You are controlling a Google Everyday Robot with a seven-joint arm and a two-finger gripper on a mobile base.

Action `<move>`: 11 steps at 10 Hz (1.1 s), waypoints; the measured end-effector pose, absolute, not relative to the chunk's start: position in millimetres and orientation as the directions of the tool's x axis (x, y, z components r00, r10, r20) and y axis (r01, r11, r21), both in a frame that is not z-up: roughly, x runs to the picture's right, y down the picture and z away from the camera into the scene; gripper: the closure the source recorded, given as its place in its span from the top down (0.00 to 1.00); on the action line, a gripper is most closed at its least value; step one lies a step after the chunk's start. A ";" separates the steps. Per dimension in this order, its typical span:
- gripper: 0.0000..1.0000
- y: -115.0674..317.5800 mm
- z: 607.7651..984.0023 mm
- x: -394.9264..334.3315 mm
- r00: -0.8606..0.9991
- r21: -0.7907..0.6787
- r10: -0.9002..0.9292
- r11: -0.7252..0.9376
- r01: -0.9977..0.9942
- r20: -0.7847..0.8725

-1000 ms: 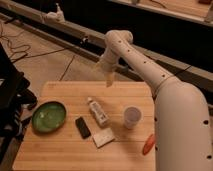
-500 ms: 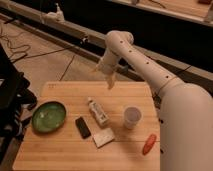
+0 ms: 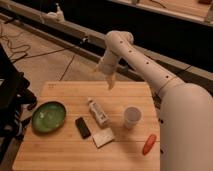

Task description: Stand the bottle upright

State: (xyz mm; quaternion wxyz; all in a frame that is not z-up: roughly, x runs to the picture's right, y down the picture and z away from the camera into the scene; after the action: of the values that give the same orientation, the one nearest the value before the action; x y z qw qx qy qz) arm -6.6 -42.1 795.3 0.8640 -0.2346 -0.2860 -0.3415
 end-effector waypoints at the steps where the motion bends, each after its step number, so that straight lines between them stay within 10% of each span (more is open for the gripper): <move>1: 0.80 -46.9 800.2 -8.5 0.585 -0.179 -0.515 0.636 0.751 0.626; 11: 0.80 14.7 814.2 -45.0 0.478 -0.161 -0.673 0.479 0.863 0.564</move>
State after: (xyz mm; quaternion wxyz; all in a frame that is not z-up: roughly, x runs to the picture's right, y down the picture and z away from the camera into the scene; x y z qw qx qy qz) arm -45.0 14.7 814.2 0.8317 -0.2177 -0.2181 -0.4618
